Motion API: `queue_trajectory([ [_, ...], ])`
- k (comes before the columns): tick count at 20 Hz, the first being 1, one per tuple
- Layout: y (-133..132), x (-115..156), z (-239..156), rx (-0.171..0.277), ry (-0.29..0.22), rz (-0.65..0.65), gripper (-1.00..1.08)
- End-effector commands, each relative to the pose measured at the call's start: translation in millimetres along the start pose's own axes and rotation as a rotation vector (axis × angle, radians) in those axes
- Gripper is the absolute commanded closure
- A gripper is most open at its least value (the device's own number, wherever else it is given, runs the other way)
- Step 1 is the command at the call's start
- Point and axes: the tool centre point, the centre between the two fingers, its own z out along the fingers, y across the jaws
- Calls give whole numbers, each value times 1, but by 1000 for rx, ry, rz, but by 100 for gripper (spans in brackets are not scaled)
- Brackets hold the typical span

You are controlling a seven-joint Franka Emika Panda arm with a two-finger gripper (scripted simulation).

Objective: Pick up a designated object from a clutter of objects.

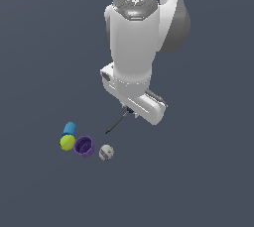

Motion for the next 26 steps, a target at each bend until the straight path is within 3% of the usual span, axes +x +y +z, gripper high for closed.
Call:
queue_trajectory([
  [1, -18, -4, -21, -1, 0, 1, 108],
  [15, -94, -17, -102, 2, -2, -1, 108],
  [26, -122, -20, -131, 2, -2, -1, 108],
])
